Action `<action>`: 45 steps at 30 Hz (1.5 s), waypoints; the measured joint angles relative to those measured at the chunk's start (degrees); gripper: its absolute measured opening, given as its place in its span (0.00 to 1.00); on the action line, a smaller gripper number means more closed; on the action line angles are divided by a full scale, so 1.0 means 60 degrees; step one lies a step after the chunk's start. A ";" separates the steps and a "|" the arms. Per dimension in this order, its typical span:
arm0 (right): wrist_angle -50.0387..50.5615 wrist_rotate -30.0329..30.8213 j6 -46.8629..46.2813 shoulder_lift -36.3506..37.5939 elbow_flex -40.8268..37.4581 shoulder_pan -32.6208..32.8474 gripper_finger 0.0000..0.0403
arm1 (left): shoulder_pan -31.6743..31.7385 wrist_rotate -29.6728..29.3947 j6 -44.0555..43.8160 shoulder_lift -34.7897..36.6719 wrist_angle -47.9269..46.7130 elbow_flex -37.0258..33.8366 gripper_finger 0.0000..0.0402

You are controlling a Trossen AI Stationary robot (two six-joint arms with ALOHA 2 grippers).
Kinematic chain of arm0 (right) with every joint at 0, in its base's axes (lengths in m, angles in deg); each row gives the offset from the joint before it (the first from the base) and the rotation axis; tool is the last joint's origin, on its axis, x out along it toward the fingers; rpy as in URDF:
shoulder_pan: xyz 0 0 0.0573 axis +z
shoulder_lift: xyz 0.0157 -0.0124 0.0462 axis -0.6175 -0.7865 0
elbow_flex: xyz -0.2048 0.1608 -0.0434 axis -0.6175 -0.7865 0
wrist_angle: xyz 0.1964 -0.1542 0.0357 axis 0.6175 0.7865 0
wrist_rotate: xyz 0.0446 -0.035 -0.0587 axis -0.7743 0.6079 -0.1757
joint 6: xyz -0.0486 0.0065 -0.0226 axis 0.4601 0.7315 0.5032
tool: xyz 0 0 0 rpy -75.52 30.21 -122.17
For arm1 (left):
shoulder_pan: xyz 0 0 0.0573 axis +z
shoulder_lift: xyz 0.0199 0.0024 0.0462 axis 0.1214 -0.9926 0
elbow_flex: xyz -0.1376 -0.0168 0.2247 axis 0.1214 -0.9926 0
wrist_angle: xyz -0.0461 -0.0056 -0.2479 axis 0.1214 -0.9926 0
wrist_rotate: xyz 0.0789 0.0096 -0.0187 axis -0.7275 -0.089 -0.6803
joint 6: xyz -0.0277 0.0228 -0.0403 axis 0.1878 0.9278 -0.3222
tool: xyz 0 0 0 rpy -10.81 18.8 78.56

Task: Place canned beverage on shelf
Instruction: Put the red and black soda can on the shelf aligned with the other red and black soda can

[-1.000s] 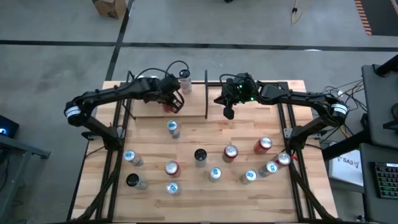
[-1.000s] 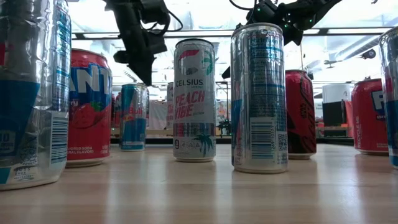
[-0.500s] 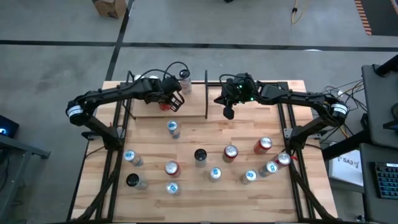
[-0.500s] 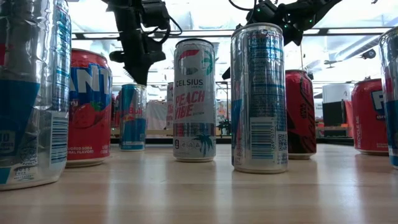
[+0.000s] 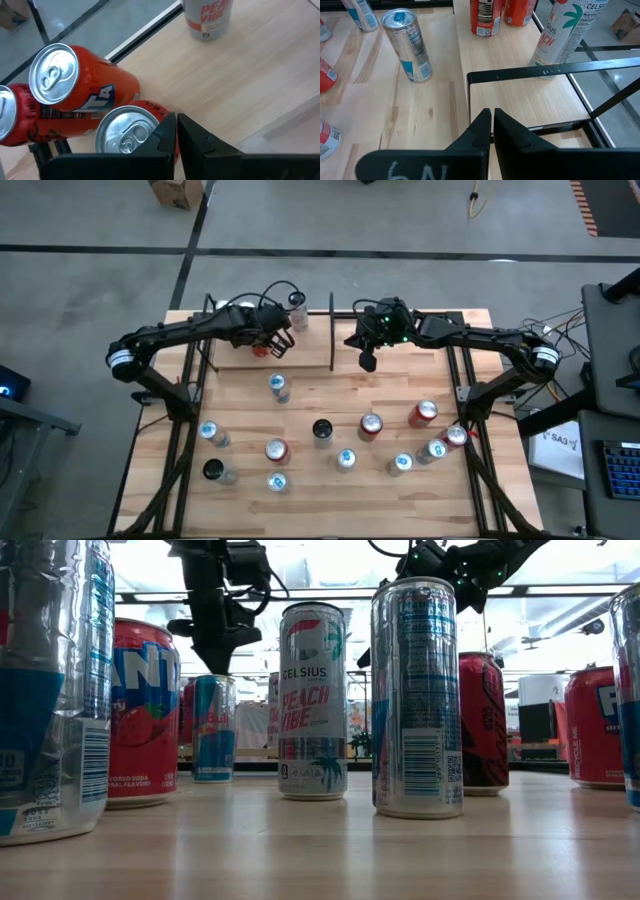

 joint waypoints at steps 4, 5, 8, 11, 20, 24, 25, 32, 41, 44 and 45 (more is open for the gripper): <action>0.0001 0.0000 0.0000 0.0000 -0.0004 0.0000 0.02 | 0.0000 -0.0057 -0.0074 0.0000 -0.0109 0.0000 0.00; 0.0001 0.0000 0.0000 0.0000 -0.0004 0.0000 0.02 | 0.0000 -0.0063 -0.0095 0.0000 -0.0137 -0.0004 0.00; 0.0001 0.0000 0.0000 0.0000 -0.0004 0.0000 0.02 | 0.0000 -0.0162 -0.0161 0.0000 -0.0166 -0.0090 0.00; 0.0002 -0.0003 -0.0004 0.0000 -0.0006 0.0003 0.02 | 0.0000 -0.0209 -0.0294 0.0000 -0.0175 -0.0250 0.00; 0.0004 -0.0004 -0.0004 0.0000 -0.0022 0.0000 0.02 | 0.0000 -0.0390 -0.0682 0.0000 -0.0177 -0.0720 0.00; 0.0001 -0.0004 -0.0004 0.0000 -0.0022 0.0000 0.02 | 0.0004 -0.0673 -0.0755 0.0007 -0.0177 -0.0732 0.00; 0.0002 -0.0002 -0.0004 0.0000 -0.0022 0.0002 0.02 | 0.0004 -0.0675 -0.0752 0.0018 -0.0180 -0.0732 0.00; 0.0001 -0.0004 -0.0004 0.0000 -0.0022 0.0003 0.02 | 0.0002 -0.0646 -0.0543 0.0256 -0.0375 -0.0732 0.00; 0.0004 -0.0003 -0.0004 0.0000 -0.0022 0.0002 0.02 | 0.0002 0.0557 0.1904 0.0810 -0.1086 0.0217 0.00; 0.0004 -0.0004 -0.0004 0.0000 -0.0026 0.0000 0.02 | 0.0106 0.0715 0.3577 0.1032 -0.1656 0.0425 0.00; 0.0004 -0.0002 -0.0005 0.0000 -0.0026 0.0002 0.02 | 0.0171 0.0725 0.4008 0.1089 -0.1783 0.0453 0.00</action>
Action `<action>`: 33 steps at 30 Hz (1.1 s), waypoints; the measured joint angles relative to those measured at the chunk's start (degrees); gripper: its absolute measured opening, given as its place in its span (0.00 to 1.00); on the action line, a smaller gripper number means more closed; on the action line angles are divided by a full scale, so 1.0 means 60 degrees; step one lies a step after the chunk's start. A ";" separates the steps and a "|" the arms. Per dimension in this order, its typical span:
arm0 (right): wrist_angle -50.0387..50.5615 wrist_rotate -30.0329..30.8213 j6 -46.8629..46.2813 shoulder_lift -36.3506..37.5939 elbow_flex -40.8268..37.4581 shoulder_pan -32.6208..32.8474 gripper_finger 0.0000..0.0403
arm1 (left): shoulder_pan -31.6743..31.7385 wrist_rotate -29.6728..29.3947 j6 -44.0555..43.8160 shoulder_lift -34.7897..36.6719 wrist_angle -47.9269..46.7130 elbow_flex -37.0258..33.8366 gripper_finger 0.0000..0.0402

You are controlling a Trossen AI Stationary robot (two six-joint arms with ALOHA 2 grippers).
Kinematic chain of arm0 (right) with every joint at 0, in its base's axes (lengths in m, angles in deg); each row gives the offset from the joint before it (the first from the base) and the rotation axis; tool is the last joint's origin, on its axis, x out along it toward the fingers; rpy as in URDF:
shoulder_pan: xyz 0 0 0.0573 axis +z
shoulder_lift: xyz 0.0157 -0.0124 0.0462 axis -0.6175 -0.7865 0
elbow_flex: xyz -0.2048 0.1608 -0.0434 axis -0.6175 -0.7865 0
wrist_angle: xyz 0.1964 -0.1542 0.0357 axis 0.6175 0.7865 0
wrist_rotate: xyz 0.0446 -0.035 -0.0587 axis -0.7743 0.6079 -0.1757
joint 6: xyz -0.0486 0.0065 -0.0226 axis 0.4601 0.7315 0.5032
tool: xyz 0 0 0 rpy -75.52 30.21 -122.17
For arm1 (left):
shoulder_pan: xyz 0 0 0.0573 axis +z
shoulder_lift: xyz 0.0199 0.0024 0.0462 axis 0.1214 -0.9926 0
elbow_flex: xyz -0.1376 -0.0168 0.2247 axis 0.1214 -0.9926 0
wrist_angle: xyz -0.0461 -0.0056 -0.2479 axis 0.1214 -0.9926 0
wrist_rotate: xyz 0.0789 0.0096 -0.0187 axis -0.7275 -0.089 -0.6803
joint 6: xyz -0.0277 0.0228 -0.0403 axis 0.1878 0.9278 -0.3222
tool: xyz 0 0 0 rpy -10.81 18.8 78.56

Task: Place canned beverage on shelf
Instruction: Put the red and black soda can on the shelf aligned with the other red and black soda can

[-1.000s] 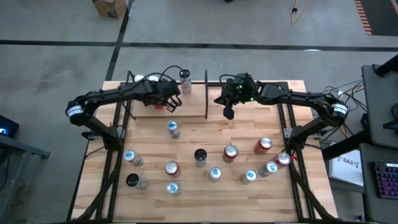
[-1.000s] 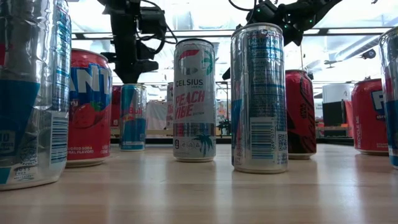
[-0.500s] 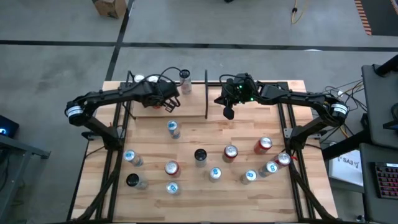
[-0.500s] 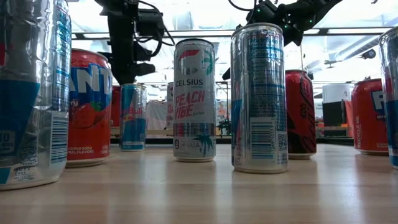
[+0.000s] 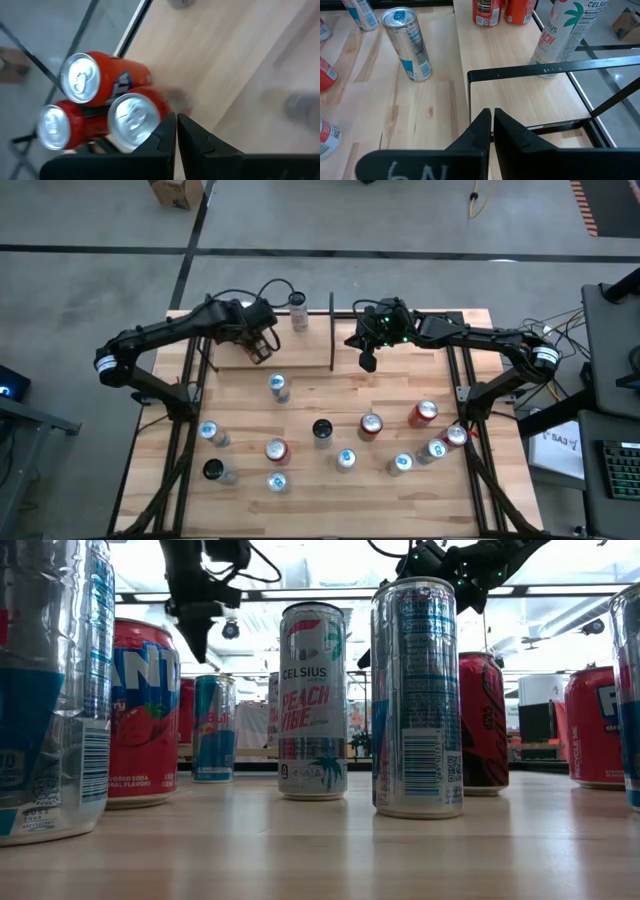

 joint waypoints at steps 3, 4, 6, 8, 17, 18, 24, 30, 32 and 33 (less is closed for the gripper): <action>0.0000 0.0002 0.0002 0.0000 0.0001 0.0000 0.02 | 0.0183 -0.0153 0.0912 0.0144 -0.0052 -0.0014 0.00; 0.0001 0.0001 0.0002 0.0000 0.0000 -0.0001 0.02 | 0.0200 -0.0476 0.1174 0.0146 -0.0040 -0.0018 0.00; 0.0000 0.0002 0.0002 0.0000 0.0000 0.0002 0.02 | 0.0219 -0.1217 0.1154 0.0146 0.0008 -0.0076 0.00; 0.0000 0.0000 0.0002 0.0000 0.0000 -0.0001 0.02 | 0.0204 -0.1485 -0.0514 0.0143 -0.0180 -0.0121 0.00; 0.0000 0.0002 -0.0001 0.0000 0.0000 0.0002 0.02 | 0.1404 0.0908 -0.0699 0.0238 -0.0235 -0.0394 0.00; 0.0000 -0.0001 0.0002 0.0000 0.0000 -0.0001 0.02 | 0.1565 0.1127 -0.0700 0.0264 -0.0107 -0.0394 0.00; 0.0004 0.0000 -0.0001 0.0000 0.0000 0.0000 0.02 | 0.2209 0.1333 -0.0698 0.0270 0.0036 -0.0395 0.00; 0.0004 -0.0002 0.0002 0.0000 0.0000 0.0001 0.02 | 0.2279 0.1349 -0.1072 0.0266 -0.0142 -0.0451 0.00; 0.0004 0.0000 0.0002 0.0000 0.0000 0.0002 0.02 | 0.2283 0.1338 -0.1238 0.0266 -0.0259 -0.0467 0.00; 0.0004 0.0002 0.0002 0.0000 0.0000 0.0001 0.02 | 0.2277 0.1340 -0.1319 0.0266 -0.0265 -0.0483 0.00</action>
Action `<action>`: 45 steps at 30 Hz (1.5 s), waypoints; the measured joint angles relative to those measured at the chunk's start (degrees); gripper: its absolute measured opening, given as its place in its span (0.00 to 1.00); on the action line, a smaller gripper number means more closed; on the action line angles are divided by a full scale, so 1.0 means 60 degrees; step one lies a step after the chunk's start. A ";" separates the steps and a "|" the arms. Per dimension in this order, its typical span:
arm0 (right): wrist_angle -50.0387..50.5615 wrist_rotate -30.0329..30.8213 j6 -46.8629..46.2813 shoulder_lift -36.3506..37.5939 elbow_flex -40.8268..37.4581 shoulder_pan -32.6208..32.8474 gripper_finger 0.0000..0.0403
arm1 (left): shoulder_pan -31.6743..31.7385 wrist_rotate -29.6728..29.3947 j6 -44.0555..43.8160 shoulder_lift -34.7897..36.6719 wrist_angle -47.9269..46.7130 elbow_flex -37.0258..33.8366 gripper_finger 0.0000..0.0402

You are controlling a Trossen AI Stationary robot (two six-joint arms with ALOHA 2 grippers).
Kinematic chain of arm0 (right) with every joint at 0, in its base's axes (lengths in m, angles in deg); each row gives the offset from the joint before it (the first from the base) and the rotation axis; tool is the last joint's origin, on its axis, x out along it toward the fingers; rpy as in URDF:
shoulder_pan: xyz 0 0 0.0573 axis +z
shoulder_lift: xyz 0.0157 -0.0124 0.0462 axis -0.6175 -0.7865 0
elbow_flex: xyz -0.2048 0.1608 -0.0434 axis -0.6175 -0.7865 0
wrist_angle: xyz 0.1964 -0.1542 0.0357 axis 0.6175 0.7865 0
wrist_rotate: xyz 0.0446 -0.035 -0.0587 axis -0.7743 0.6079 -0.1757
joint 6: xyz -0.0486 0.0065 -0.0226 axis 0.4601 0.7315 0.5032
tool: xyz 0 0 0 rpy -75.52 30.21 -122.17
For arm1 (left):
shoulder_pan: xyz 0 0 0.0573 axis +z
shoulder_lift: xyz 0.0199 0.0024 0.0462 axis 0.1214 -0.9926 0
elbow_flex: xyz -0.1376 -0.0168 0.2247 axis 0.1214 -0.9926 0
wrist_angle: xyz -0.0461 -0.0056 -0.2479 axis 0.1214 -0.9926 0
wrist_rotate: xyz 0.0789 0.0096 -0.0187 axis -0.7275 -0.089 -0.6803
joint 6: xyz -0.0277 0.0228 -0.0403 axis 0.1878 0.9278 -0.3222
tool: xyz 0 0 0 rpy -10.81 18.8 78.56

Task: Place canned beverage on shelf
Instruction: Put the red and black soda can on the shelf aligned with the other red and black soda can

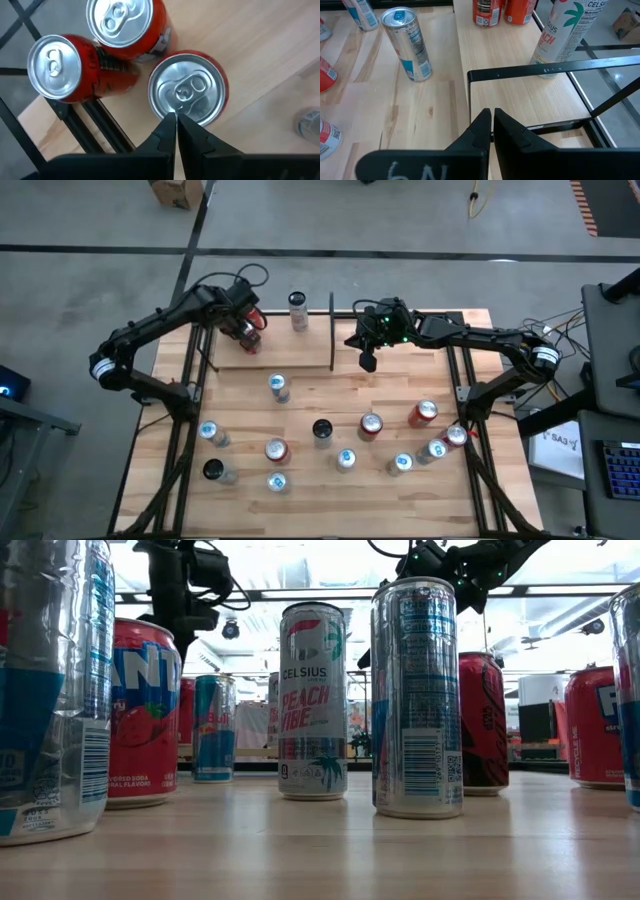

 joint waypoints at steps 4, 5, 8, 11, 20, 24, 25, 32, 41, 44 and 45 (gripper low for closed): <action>0.0000 0.0000 0.0000 0.0000 0.0000 0.0001 0.02 | 0.0000 0.0000 -0.0133 0.0000 -0.0021 -0.0159 0.00; 0.0000 -0.0003 0.0000 0.0000 0.0000 -0.0001 0.02 | 0.0000 -0.0007 -0.0133 0.0000 0.0046 -0.0219 0.00; 0.0000 -0.0001 0.0000 0.0000 0.0000 0.0001 0.02 | -0.0009 -0.0076 -0.0229 0.0014 0.0148 -0.0389 0.00; 0.0000 0.0000 0.0000 0.0000 0.0000 0.0001 0.02 | -0.0068 -0.0101 -0.0375 0.0029 0.0122 -0.0469 0.00; 0.0000 0.0000 0.0000 0.0000 0.0000 0.0001 0.02 | -0.0301 0.0137 -0.0936 0.0022 -0.0138 -0.0242 0.00; 0.0001 -0.0001 0.0000 0.0000 0.0000 -0.0002 0.02 | -0.0319 0.0147 -0.1093 0.0022 -0.0225 -0.0161 0.00; 0.0004 0.0000 0.0000 0.0000 0.0000 0.0000 0.02 | -0.0324 0.0140 -0.1096 0.0022 -0.0220 -0.0156 0.00; 0.0004 0.0000 0.0000 0.0000 0.0000 0.0001 0.02 | -0.0379 0.0115 -0.1089 0.0022 -0.0154 -0.0048 0.00; 0.0004 0.0000 0.0000 0.0000 0.0000 -0.0001 0.02 | -0.1030 0.0616 -0.0989 0.0029 0.0046 0.0813 0.00; 0.0002 0.0000 0.0000 0.0000 0.0000 -0.0001 0.02 | -0.1081 0.0817 -0.1106 0.0029 0.0105 0.0623 0.00; 0.0001 0.0000 0.0000 0.0000 0.0000 -0.0003 0.02 | -0.1087 0.0797 -0.1167 0.0029 0.0183 0.0496 0.00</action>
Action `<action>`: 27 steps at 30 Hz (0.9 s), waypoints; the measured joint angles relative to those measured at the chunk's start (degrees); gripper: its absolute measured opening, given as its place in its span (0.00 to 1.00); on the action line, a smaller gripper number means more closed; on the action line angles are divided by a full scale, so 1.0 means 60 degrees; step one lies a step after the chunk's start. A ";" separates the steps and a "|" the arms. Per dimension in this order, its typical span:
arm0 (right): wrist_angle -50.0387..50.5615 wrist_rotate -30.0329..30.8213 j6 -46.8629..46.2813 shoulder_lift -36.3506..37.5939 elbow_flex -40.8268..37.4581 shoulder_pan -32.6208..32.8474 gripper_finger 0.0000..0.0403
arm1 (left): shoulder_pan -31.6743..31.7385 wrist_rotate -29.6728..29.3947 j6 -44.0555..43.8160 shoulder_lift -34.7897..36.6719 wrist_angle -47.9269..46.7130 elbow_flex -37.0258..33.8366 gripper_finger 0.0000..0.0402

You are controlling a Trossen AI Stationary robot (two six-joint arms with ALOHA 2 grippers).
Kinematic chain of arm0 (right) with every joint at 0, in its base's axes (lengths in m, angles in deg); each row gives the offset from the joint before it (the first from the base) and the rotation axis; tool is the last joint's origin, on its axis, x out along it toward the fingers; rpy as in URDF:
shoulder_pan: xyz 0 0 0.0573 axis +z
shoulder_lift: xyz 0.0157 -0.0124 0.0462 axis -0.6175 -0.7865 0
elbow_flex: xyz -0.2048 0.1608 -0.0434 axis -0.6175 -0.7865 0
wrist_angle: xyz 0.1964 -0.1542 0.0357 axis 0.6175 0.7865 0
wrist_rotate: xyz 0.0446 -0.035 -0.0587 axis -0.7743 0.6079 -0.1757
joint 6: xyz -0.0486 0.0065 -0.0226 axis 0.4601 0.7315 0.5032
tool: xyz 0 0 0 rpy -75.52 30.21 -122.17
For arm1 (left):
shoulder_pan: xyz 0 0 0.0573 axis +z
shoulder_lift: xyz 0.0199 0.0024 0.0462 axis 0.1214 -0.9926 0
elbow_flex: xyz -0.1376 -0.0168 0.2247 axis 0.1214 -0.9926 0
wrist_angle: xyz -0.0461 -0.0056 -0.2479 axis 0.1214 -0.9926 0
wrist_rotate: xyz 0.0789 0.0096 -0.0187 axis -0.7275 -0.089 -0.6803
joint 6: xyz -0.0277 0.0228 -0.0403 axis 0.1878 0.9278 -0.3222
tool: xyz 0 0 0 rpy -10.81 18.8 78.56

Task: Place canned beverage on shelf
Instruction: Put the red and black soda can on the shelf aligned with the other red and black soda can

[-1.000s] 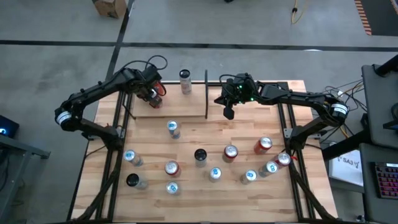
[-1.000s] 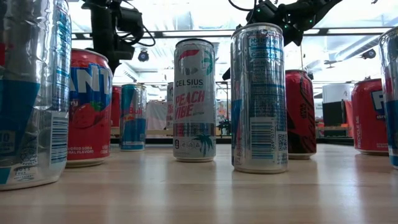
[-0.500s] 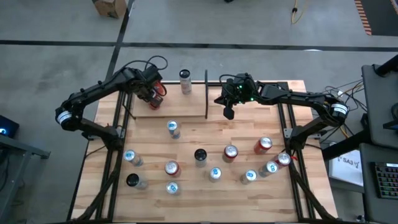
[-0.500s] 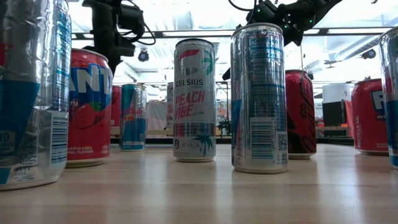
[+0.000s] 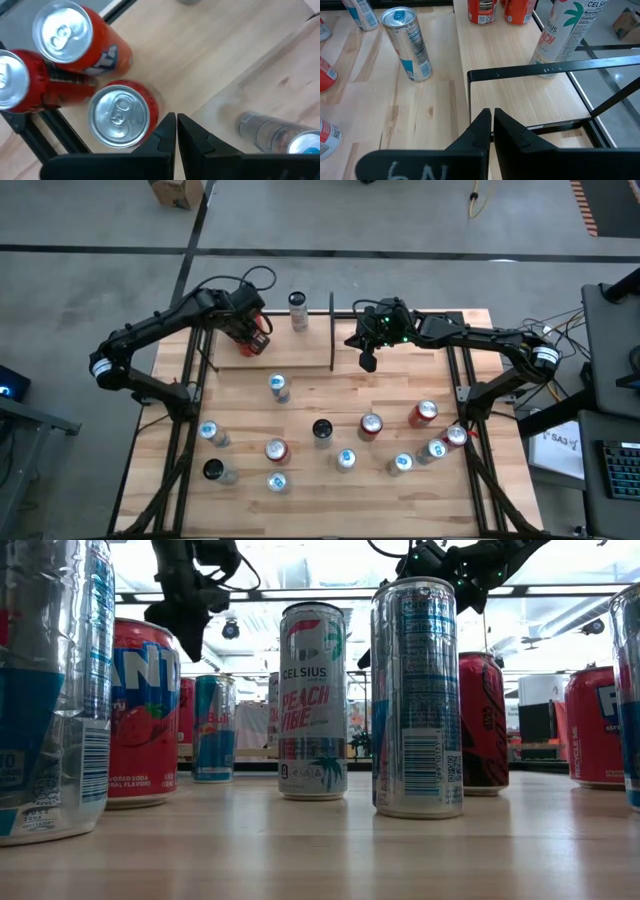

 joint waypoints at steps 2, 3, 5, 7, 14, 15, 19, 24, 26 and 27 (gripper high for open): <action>-0.0001 0.0000 0.0000 0.0000 0.0000 0.0004 0.02 | -0.0002 -0.0014 -0.0044 -0.0004 0.0380 -0.0270 0.00; -0.0001 0.0000 0.0000 0.0000 0.0000 0.0000 0.02 | 0.0001 -0.0020 -0.0041 -0.0007 0.0558 -0.0400 0.00; -0.0001 0.0000 0.0000 0.0000 0.0000 0.0002 0.02 | 0.0001 -0.0024 -0.0021 -0.0007 0.0806 -0.0609 0.00; 0.0000 0.0000 0.0000 0.0000 0.0000 0.0001 0.02 | 0.0001 -0.0038 0.0000 -0.0007 0.1151 -0.0756 0.00; -0.0001 0.0000 0.0000 0.0000 0.0000 0.0000 0.02 | 0.0001 -0.0054 -0.0073 -0.0007 0.1490 -0.1379 0.00; 0.0000 0.0000 0.0000 0.0000 0.0000 0.0000 0.02 | 0.0001 -0.0056 -0.0074 -0.0007 0.1585 -0.1460 0.00; -0.0001 0.0000 0.0000 0.0000 0.0000 0.0000 0.02 | 0.0001 -0.0069 -0.0103 -0.0007 0.1776 -0.1685 0.00; -0.0001 0.0000 0.0000 0.0000 0.0000 0.0002 0.02 | 0.0005 -0.0538 -0.0106 -0.0007 0.1775 -0.1871 0.00; -0.0001 0.0000 0.0000 0.0000 0.0000 0.0003 0.02 | 0.0019 -0.0569 -0.0106 -0.0007 0.1787 -0.1878 0.00; 0.0001 0.0000 0.0000 0.0000 0.0000 0.0000 0.02 | 0.0029 -0.0578 -0.0106 -0.0007 0.1786 -0.1879 0.00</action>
